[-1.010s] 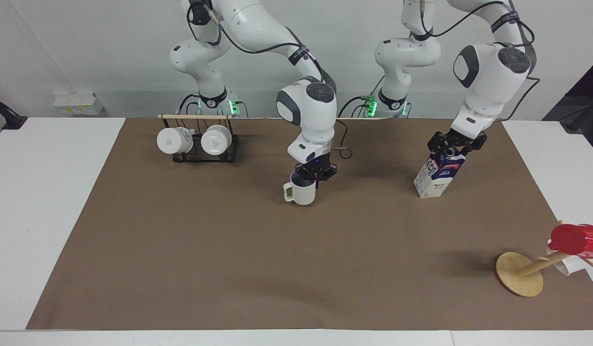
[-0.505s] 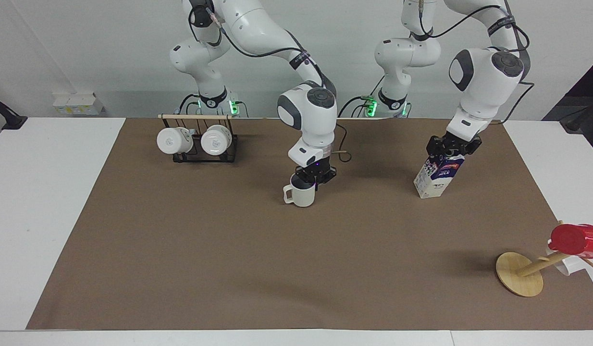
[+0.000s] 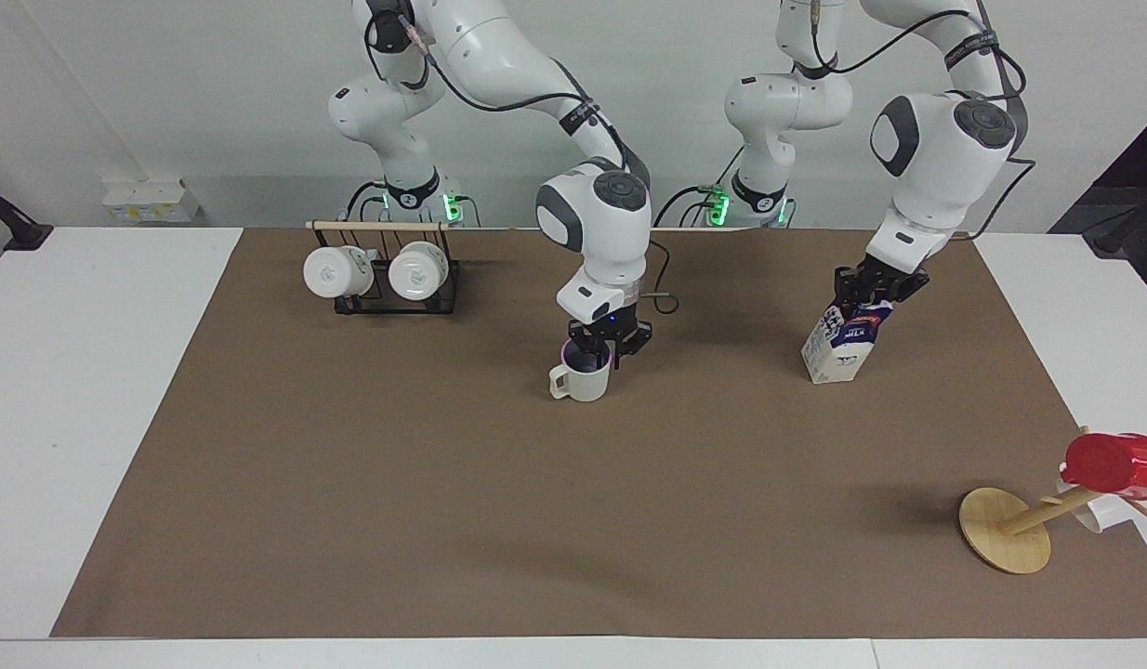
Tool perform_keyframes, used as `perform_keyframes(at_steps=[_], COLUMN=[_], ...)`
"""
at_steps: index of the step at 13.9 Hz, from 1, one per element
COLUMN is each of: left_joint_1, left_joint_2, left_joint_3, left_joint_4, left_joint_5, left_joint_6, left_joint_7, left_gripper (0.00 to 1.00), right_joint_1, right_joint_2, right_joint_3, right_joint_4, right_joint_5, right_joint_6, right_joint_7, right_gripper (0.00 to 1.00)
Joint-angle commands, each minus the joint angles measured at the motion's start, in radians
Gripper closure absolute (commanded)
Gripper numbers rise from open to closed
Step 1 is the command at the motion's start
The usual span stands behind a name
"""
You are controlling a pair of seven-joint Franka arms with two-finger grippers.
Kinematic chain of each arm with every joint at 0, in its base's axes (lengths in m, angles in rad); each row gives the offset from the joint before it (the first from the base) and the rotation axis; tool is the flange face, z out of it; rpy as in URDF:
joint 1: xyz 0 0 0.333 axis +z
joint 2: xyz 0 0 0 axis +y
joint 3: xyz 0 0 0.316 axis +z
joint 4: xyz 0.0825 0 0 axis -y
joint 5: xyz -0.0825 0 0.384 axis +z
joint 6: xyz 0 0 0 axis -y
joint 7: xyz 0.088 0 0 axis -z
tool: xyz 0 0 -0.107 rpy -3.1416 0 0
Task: Place cup and milk on table
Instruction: 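Carry the mug and carton toward the table center with both grippers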
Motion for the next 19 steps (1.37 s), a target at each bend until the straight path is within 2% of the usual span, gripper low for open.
perform_keyframes(at_steps=[1, 5, 12, 16, 19], left_joint_1=[-0.014, -0.04, -0.277, -0.418, -0.463], left_joint_2=[0.002, 0.014, 0.026, 0.1, 0.143], left_joint_3=[0.006, 0.001, 0.003, 0.003, 0.001], left_joint_4=[0.022, 0.062, 0.101, 0.21, 0.244], left_joint_5=[0.014, -0.036, -0.059, -0.059, -0.059], left_joint_6=[0.0, -0.057, -0.042, -0.04, -0.008], left_joint_7=[-0.004, -0.028, -0.324, -0.517, -0.548], left_gripper=[0.63, 0.64, 0.64, 0.66, 0.66], right_joint_1=[0.0, -0.018, -0.115, -0.188, -0.26], right_joint_2=[-0.013, -0.066, -0.23, -0.316, -0.387], right_joint_3=[0.0, -0.01, -0.015, -0.015, -0.015], right_joint_4=[-0.007, 0.002, 0.0, 0.002, 0.0], right_joint_5=[-0.017, -0.017, -0.017, -0.016, 0.003], right_joint_6=[0.021, -0.01, -0.186, -0.272, -0.365], right_joint_7=[0.014, 0.003, -0.059, -0.141, -0.252], right_gripper=[0.0, 0.0, 0.0, 0.0, 0.0])
